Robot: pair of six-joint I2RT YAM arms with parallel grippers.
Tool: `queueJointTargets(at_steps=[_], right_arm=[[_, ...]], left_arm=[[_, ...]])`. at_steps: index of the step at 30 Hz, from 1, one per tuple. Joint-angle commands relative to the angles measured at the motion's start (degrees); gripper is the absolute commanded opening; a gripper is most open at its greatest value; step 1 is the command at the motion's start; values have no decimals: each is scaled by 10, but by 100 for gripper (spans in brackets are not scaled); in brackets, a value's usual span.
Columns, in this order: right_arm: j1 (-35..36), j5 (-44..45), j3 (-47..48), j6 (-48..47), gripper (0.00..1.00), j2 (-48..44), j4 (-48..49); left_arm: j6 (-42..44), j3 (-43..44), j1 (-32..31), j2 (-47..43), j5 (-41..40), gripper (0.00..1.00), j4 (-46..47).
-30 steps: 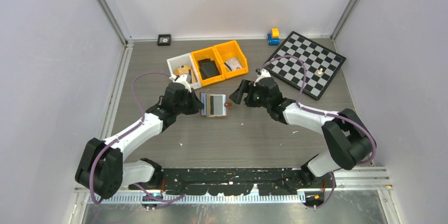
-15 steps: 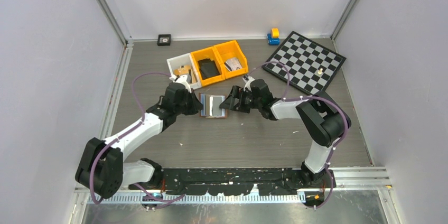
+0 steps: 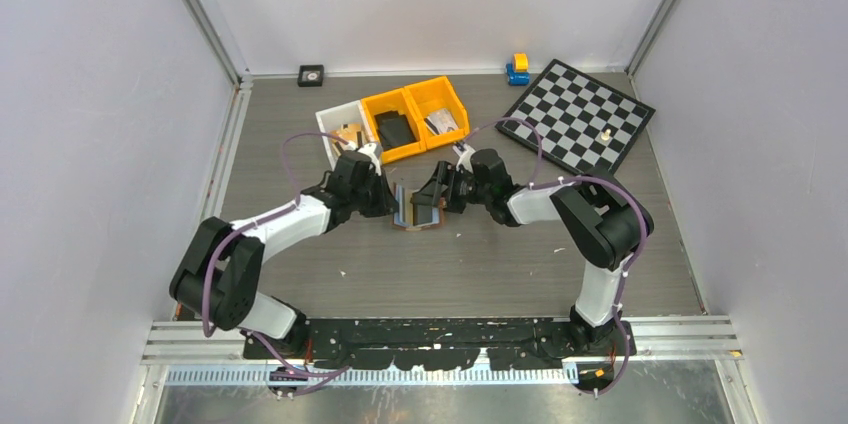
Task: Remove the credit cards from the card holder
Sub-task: Remove the credit card from the card holder.
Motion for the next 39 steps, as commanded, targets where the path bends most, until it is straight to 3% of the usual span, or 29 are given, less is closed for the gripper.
queueJointTargets(at_steps=[1, 7, 12, 18, 30, 35, 37, 39], right_arm=[[5, -14, 26, 1, 72, 0, 19], [10, -10, 31, -11, 63, -5, 4], [21, 35, 47, -52, 61, -23, -73], [33, 28, 45, -60, 77, -30, -63], [67, 21, 34, -69, 80, -53, -24], [78, 70, 57, -97, 85, -51, -93], [83, 94, 71, -106, 81, -45, -127], [84, 116, 89, -113, 70, -37, -161]], left_arm=[[-8, 27, -3, 23, 70, 0, 53], [-7, 35, -3, 23, 60, 0, 38], [0, 28, -2, -14, 23, 0, 8], [8, 24, -2, -51, -14, 0, -15], [5, 25, -2, -43, -10, 0, -15], [0, 18, -2, -41, 21, 0, 12], [-3, 11, -3, -43, 34, 0, 28], [-3, 9, -2, -47, 35, 0, 32]])
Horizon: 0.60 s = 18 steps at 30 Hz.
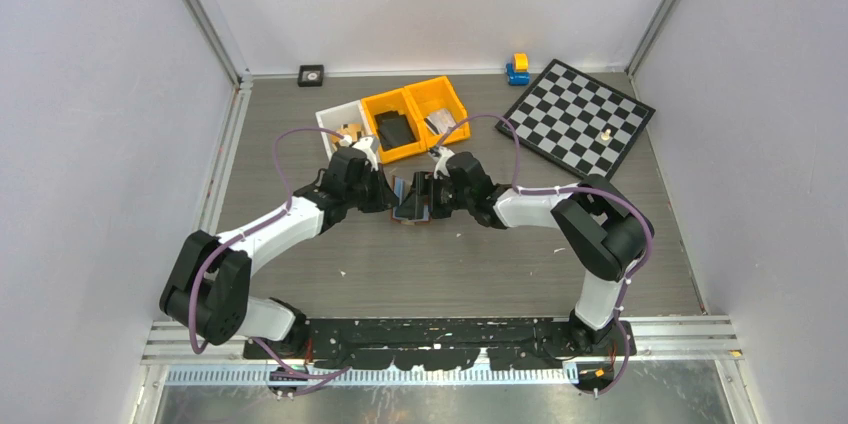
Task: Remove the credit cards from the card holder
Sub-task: Remove the credit card from the card holder.
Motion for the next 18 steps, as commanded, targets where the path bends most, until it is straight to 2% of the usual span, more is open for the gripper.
queueJointTargets(at_steps=[1, 4, 9, 14, 18], right_arm=[[9, 71, 56, -36, 66, -6, -82], [10, 99, 65, -38, 55, -2, -107], [-1, 127, 47, -23, 54, -23, -100], [-31, 89, 17, 7, 52, -33, -49], [-35, 67, 17, 14, 47, -24, -34]], left_arm=[[-6, -4, -2, -10, 25, 0, 46], [-5, -2, -2, -11, 4, 0, 32], [-3, 10, -2, -1, -20, 0, 5], [-1, 11, -2, 2, -22, 0, 4], [-3, 5, -2, -2, -9, 0, 17]])
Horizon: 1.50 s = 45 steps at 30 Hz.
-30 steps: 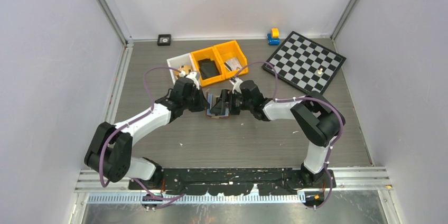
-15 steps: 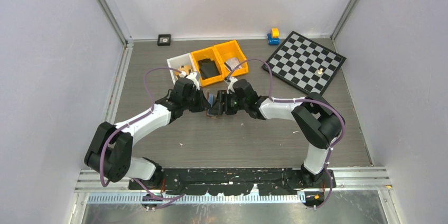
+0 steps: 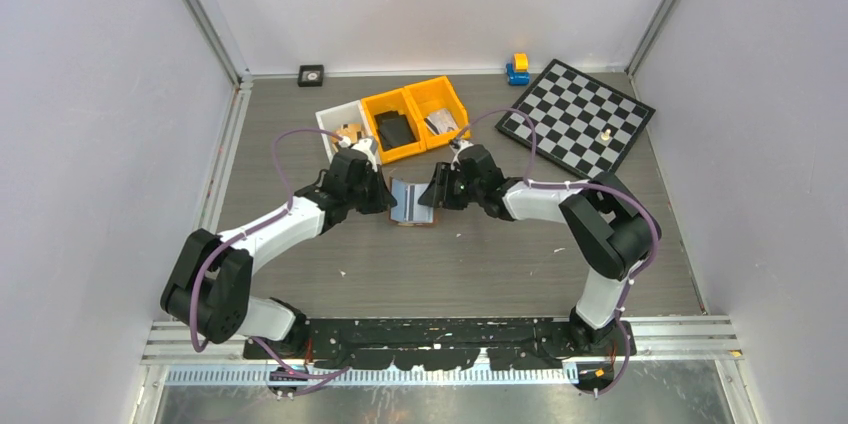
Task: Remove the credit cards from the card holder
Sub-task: Remove the credit card from the card holder.
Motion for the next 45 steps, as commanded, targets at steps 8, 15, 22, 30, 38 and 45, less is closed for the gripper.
queueJointTargets(at_steps=[8, 15, 22, 30, 38, 45], right_arm=[[-17, -54, -20, 45, 23, -14, 105], [-29, -62, -23, 54, 6, -14, 109], [-56, -79, -66, 81, 0, -49, 174], [-62, -45, -86, 64, 1, -109, 149], [-62, -58, -90, 58, 1, -128, 152], [-61, -75, -95, 61, 1, -129, 173]], left_arm=[[-5, 10, -2, -7, 13, 0, 21], [-4, 19, 4, -14, -27, 0, -16], [-25, 34, 7, -53, -187, 67, -106], [-21, -89, 5, -212, -53, 68, 95], [-27, -118, -12, -195, 143, 57, 266], [-37, -82, -22, -102, 191, 34, 273]])
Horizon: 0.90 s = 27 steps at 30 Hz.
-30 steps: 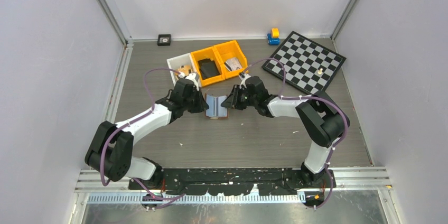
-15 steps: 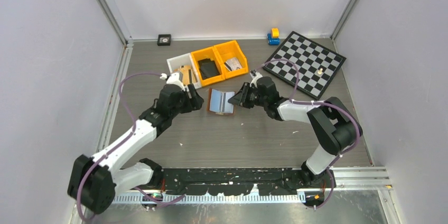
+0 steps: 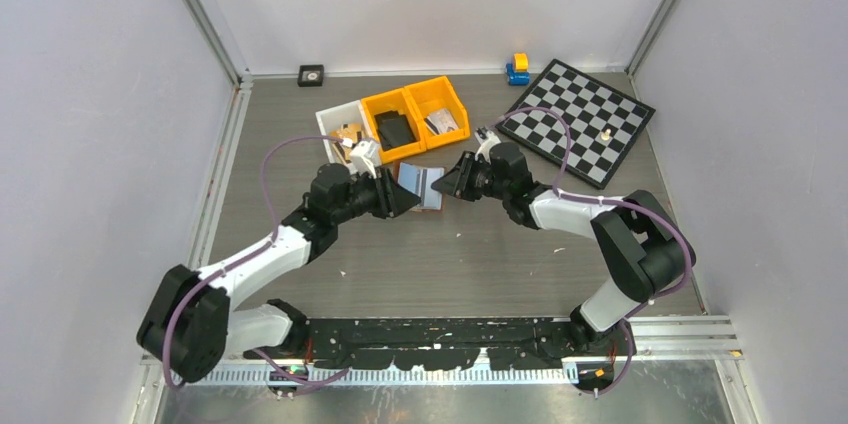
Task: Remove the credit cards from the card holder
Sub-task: Remove the credit card from the card holder.
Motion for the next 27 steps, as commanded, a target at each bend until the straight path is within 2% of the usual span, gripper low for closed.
queueJointTargets(at_steps=[1, 6, 8, 12, 16, 22, 27], right_arm=[[2, -25, -6, 1, 0, -24, 61], [2, -52, -16, 16, 1, -26, 104], [2, -67, -20, 25, 1, -24, 125], [2, -102, -24, 55, 0, -12, 183], [2, -110, -30, 62, 0, -17, 200], [2, -135, -28, 80, 0, -5, 235], [2, -157, -29, 111, 1, 15, 285]], left_arm=[[-4, 42, -3, 43, 33, 30, 15], [2, 75, 10, 79, -33, 7, -75], [-11, 74, 35, 89, -17, 5, -81], [-58, 49, 71, 108, 55, 14, -6], [-60, 57, 76, 114, 74, 20, -12], [-73, 57, 76, 126, 113, 22, 21], [-78, 64, 82, 142, 117, 25, 7]])
